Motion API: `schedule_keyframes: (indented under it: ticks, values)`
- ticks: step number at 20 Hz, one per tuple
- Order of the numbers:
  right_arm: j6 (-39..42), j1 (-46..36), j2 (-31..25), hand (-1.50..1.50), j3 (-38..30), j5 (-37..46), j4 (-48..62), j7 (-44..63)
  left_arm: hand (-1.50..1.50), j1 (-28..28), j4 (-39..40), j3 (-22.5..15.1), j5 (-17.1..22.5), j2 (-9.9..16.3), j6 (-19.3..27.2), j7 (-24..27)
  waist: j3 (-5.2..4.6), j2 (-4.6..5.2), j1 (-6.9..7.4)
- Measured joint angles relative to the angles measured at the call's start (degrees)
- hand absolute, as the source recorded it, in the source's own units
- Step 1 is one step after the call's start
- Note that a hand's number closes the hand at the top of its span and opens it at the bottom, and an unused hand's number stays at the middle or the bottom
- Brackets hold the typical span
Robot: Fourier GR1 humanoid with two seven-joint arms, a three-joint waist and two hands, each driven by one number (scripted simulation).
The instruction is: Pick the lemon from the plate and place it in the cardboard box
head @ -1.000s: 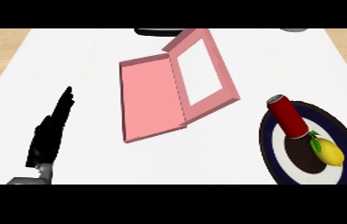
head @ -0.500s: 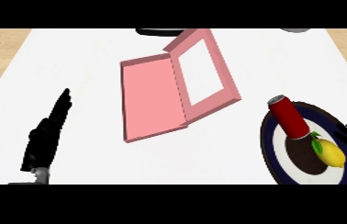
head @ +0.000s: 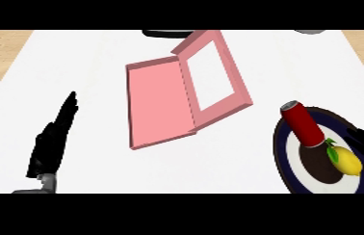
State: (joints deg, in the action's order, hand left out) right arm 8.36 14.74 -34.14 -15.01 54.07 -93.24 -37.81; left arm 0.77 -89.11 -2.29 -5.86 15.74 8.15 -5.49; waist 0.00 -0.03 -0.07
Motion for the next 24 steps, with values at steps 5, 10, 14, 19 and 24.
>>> schedule_keyframes:
  ticks: [5, 10, 14, 19, 24]
  values:
    - [1.2, -1.3, 1.8, -1.50, -1.2, 1.8, 0.5, -0.7, 0.00, 0.2, -0.4, 1.7, -0.5, -0.6, -1.7, -0.3, -0.01, 0.00, -0.01]
    - [0.0, -2.8, 4.3, -1.50, -1.1, 4.2, 2.4, -1.3, 0.00, 0.8, -1.3, 2.2, -1.8, -1.6, -2.5, -0.2, -0.01, 0.00, 0.03]
    - [0.6, -3.8, 5.3, -1.50, -1.4, 5.1, 3.0, -1.6, 0.00, 1.2, -2.0, 2.9, -2.1, -2.0, -3.6, -0.5, -0.02, -0.01, 0.05]
    - [-0.9, -3.9, 6.7, -1.50, -1.0, 7.5, 4.6, -2.2, 0.00, 0.2, -2.1, 3.8, -2.8, -2.4, -4.5, -1.4, -0.05, -0.01, 0.02]
    - [-1.5, -6.7, 6.5, -1.50, -1.0, 10.4, 7.8, -2.2, 0.00, -0.1, -0.5, 4.2, -3.8, -3.8, -4.6, 0.0, -0.29, -0.08, 0.04]
